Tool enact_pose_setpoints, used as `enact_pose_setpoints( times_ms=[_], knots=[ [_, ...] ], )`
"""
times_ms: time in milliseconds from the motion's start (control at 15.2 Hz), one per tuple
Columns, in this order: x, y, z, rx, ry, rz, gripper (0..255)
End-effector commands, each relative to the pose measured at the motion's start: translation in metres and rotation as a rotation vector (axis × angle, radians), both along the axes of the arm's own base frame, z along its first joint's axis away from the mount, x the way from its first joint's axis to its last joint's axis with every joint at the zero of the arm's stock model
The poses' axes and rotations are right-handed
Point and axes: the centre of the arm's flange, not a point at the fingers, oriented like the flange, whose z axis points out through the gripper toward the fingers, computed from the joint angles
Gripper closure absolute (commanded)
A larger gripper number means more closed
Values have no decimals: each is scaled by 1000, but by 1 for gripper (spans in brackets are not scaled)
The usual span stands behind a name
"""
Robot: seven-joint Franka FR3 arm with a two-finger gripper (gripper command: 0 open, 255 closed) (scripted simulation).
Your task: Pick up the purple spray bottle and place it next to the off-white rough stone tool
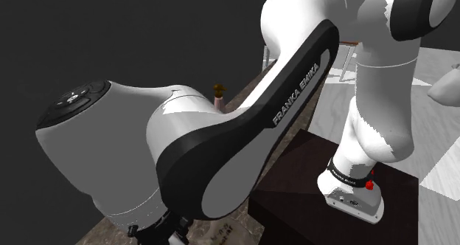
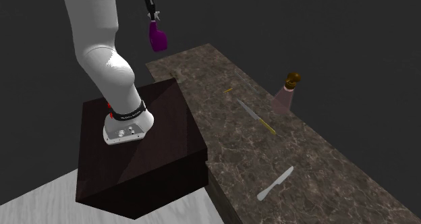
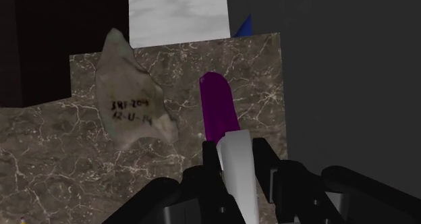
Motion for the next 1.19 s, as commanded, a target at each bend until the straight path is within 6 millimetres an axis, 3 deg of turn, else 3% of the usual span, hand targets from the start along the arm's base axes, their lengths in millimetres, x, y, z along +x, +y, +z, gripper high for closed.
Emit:
enact_pose_setpoints(
  times_ms=[0,1122],
  knots=[
    [0,1,-10,1,0,0,255],
    [0,1,-100,1,0,0,255]
  ],
)
